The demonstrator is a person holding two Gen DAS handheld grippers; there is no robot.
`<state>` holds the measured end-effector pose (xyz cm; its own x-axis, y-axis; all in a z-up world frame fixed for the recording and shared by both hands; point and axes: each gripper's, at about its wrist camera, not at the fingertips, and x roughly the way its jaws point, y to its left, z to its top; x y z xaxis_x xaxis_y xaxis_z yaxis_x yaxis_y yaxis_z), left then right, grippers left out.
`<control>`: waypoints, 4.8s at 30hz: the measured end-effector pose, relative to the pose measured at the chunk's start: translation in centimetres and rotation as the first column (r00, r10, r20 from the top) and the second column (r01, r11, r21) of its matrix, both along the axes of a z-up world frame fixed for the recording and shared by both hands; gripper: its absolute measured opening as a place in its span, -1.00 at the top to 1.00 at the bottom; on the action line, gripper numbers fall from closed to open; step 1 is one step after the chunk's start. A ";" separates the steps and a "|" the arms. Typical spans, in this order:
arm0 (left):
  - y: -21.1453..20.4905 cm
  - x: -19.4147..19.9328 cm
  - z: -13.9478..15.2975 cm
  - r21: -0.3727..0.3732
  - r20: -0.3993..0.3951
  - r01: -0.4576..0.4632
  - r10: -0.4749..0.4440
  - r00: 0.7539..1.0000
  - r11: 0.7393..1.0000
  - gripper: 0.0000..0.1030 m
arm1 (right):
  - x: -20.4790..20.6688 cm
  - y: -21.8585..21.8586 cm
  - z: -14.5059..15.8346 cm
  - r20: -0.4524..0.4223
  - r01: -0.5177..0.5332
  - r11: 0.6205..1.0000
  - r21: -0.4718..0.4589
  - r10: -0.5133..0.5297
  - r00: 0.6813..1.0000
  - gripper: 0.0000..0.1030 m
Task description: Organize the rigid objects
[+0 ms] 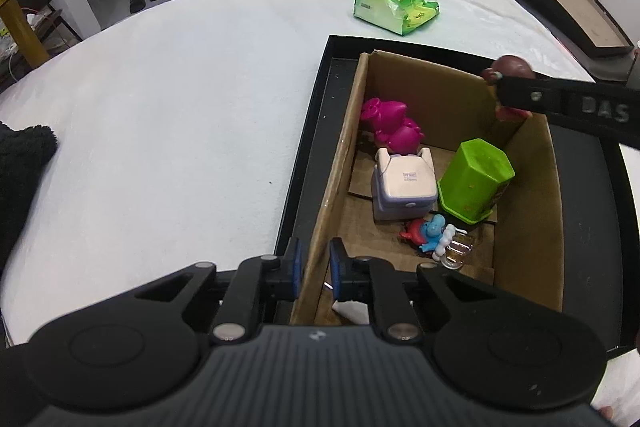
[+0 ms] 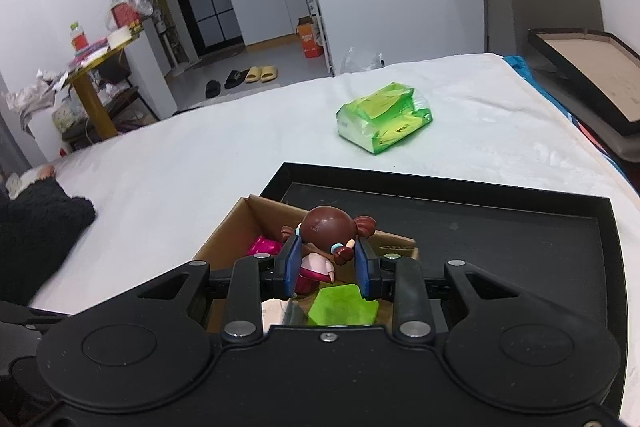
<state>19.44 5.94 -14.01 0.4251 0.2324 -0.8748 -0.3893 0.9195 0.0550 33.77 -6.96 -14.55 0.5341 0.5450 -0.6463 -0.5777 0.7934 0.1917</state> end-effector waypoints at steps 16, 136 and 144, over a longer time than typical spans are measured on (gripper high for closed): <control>0.5 0.2 -0.2 -0.037 -0.036 0.027 -0.029 0.999 0.999 0.72 | -0.4 0.9 -2.1 -0.017 0.006 0.997 -0.082 -0.007 1.000 0.07; -1.9 -20.1 18.3 -0.020 0.301 0.279 -0.261 0.917 0.960 -0.93 | -25.7 -8.7 14.4 0.041 0.357 0.933 -0.046 -0.355 0.934 -1.00; -2.0 -20.1 18.2 -0.018 0.300 0.279 -0.261 0.918 0.960 -0.93 | -25.7 -8.7 14.3 0.041 0.362 0.931 -0.049 -0.360 0.932 -1.00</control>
<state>-0.61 3.95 4.21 0.7024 0.0244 -0.7113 -0.1162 0.9899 -0.0809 8.11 -15.63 -0.24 0.7081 0.2760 -0.6499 -0.2554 0.9582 0.1287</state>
